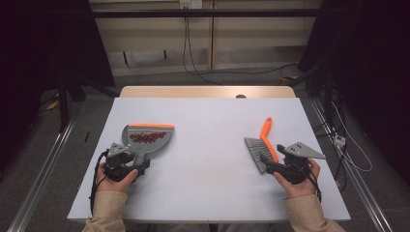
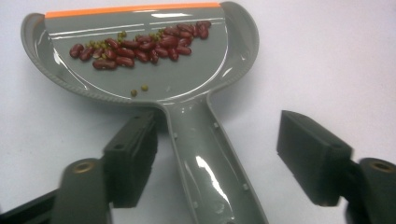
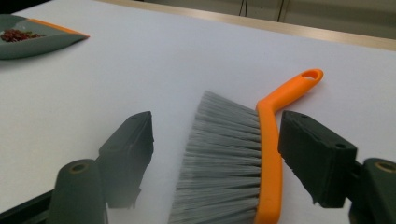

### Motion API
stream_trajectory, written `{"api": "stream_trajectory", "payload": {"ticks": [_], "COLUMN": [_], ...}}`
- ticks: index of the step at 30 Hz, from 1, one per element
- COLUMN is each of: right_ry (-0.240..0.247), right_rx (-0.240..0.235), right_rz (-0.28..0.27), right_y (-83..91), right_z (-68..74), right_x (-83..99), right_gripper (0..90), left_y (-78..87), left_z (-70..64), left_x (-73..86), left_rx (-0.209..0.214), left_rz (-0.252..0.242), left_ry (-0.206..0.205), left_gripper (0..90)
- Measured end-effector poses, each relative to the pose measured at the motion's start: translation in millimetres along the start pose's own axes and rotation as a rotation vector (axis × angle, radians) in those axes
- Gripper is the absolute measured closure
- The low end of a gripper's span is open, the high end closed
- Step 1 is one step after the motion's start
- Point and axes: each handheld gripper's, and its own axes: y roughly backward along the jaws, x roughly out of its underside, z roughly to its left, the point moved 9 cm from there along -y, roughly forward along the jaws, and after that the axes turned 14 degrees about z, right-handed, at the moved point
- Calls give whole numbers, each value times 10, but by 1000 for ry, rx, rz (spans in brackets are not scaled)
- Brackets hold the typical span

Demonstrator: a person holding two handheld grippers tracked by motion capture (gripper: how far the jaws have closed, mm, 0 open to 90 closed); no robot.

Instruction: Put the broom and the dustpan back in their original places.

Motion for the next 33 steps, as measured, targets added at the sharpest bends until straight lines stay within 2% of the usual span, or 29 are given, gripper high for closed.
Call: {"api": "stream_trajectory", "payload": {"ticks": [4,7,11,15,24,27,33], "right_ry": [-4,-10,-15,-15,-5,2,25], "right_rx": [-11,-27,-50,-67,-107,-110,-125], "right_rz": [-7,-6,-3,3,-15,-16,-5], "right_y": [-2,-7,-7,10,103,124,132], "right_z": [-5,0,12,28,24,8,14], "right_x": [-8,-2,20,55,134,162,214], "right_gripper": [243,236,234,235,242,245,249], "left_y": [36,63,90,128,223,240,245], "left_z": [-11,-52,-113,-169,-296,-339,-341], "left_x": [-47,-101,-130,-119,-142,-137,-84], "left_rx": [6,25,60,102,149,177,190], "left_rz": [-31,-75,-103,-113,-151,-163,-156], "left_ry": [-23,-55,-95,-124,-190,-200,-215], "left_gripper": [238,195,180,157,154,150,136]}}
